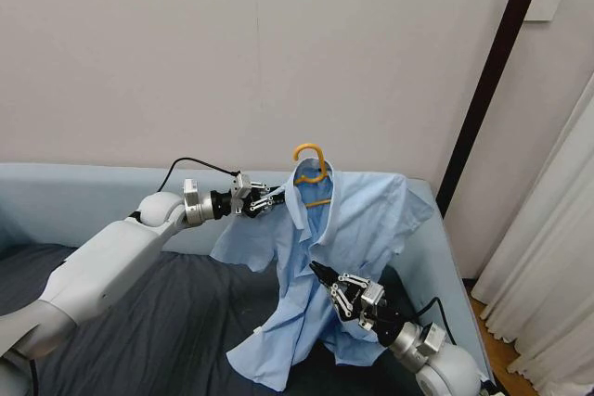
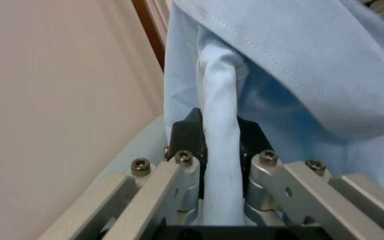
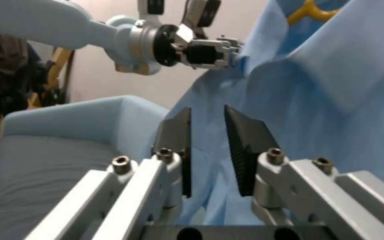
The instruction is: Pick up the clothes from the sofa and hang them on the clothes hanger.
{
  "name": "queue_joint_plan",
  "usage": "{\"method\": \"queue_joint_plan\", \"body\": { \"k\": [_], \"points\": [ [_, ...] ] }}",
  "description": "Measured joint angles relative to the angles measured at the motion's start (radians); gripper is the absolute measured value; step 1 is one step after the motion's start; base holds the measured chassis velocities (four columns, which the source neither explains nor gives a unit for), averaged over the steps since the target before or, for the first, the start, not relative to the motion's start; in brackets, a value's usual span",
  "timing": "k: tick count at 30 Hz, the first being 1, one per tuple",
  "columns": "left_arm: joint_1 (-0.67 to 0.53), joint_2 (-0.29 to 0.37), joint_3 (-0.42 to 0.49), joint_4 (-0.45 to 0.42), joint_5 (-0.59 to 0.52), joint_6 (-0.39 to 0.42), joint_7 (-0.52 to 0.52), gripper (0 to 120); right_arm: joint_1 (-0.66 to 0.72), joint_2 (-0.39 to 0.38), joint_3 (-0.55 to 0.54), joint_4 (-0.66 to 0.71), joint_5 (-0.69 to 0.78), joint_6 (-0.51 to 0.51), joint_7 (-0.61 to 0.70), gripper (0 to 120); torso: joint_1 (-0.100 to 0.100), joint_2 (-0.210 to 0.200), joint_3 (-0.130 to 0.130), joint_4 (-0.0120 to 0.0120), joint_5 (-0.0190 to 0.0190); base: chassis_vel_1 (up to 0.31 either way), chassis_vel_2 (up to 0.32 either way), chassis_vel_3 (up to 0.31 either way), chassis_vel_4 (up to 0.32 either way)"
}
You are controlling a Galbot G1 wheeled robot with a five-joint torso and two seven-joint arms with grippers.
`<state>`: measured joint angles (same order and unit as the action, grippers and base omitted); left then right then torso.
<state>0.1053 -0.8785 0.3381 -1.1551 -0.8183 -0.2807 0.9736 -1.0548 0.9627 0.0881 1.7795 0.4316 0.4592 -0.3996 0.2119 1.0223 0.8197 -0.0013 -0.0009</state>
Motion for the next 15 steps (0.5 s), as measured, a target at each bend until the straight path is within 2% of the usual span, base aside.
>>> {"method": "queue_joint_plan", "body": {
  "k": [3, 4, 8, 9, 12, 14, 15],
  "points": [
    [-0.019, 0.005, 0.009, 0.011, 0.000, 0.001, 0.028, 8, 0.002, -0.011, 0.011, 0.021, 0.028, 0.012, 0.010, 37, 0.000, 0.000, 0.000, 0.0000, 0.0001, 0.000, 0.000, 0.000, 0.000],
    [-0.019, 0.005, 0.009, 0.011, 0.000, 0.001, 0.028, 8, 0.002, -0.011, 0.011, 0.021, 0.028, 0.012, 0.010, 37, 0.000, 0.000, 0.000, 0.0000, 0.0001, 0.000, 0.000, 0.000, 0.000],
    [-0.093, 0.004, 0.038, 0.087, 0.011, 0.000, 0.114, 8, -0.001, -0.056, 0.061, 0.073, 0.137, 0.018, -0.112, 55, 0.000, 0.000, 0.000, 0.0001, -0.0002, 0.000, 0.000, 0.000, 0.000],
    [-0.093, 0.004, 0.038, 0.087, 0.011, 0.000, 0.114, 8, -0.001, -0.056, 0.061, 0.073, 0.137, 0.018, -0.112, 55, 0.000, 0.000, 0.000, 0.0001, -0.0002, 0.000, 0.000, 0.000, 0.000],
    [-0.168, -0.002, 0.055, 0.151, 0.028, -0.001, 0.193, 8, 0.008, -0.108, 0.095, 0.121, 0.179, -0.031, -0.093, 67, 0.000, 0.000, 0.000, -0.0003, 0.0009, 0.000, 0.000, 0.000, 0.000],
    [-0.228, -0.007, 0.065, 0.188, 0.053, 0.003, 0.256, 8, 0.031, -0.190, 0.143, 0.164, 0.228, -0.151, -0.067, 79, 0.000, 0.000, 0.000, 0.0001, 0.0002, 0.000, 0.000, 0.000, 0.000],
    [-0.228, -0.007, 0.065, 0.188, 0.053, 0.003, 0.256, 8, 0.031, -0.190, 0.143, 0.164, 0.228, -0.151, -0.067, 79, 0.000, 0.000, 0.000, 0.0001, 0.0002, 0.000, 0.000, 0.000, 0.000]
  ]
}}
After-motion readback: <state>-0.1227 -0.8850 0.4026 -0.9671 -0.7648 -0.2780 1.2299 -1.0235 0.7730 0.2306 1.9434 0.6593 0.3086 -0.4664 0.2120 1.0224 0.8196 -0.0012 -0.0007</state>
